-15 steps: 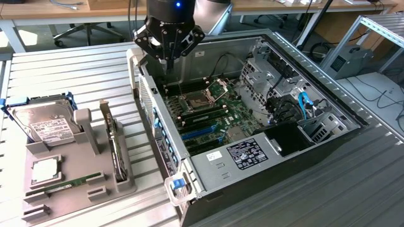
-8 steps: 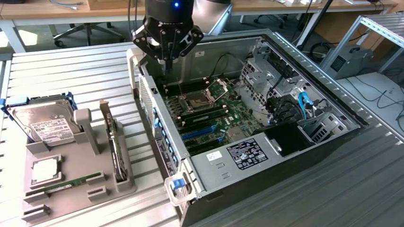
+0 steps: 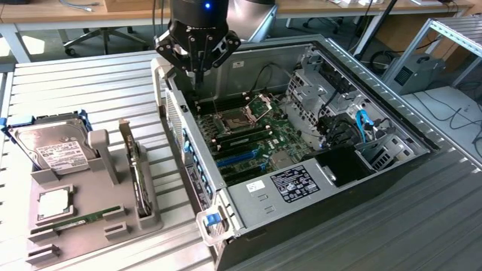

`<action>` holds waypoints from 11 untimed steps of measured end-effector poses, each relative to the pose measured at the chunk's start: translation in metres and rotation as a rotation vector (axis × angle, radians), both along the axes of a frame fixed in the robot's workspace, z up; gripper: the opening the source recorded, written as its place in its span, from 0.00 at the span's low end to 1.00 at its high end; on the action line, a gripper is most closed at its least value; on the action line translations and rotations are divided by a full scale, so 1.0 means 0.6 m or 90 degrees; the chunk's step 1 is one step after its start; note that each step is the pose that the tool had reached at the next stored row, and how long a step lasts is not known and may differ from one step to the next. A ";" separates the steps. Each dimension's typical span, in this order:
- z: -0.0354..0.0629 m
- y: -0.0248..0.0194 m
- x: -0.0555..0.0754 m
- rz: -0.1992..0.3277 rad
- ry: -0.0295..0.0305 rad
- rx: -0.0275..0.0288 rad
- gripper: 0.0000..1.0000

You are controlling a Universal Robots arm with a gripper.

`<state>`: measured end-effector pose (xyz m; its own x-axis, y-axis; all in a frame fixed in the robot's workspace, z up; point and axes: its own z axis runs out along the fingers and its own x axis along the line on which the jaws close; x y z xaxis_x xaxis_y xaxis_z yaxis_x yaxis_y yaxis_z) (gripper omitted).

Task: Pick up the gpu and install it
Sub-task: 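Reach for the gpu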

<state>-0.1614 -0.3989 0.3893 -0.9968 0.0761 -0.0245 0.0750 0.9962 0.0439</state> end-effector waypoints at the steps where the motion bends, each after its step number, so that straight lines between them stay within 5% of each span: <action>1: 0.000 0.0000 -0.001 0.000 0.0000 0.0000 0.11; 11: 0.000 0.0000 -0.007 0.000 0.0000 0.0000 0.11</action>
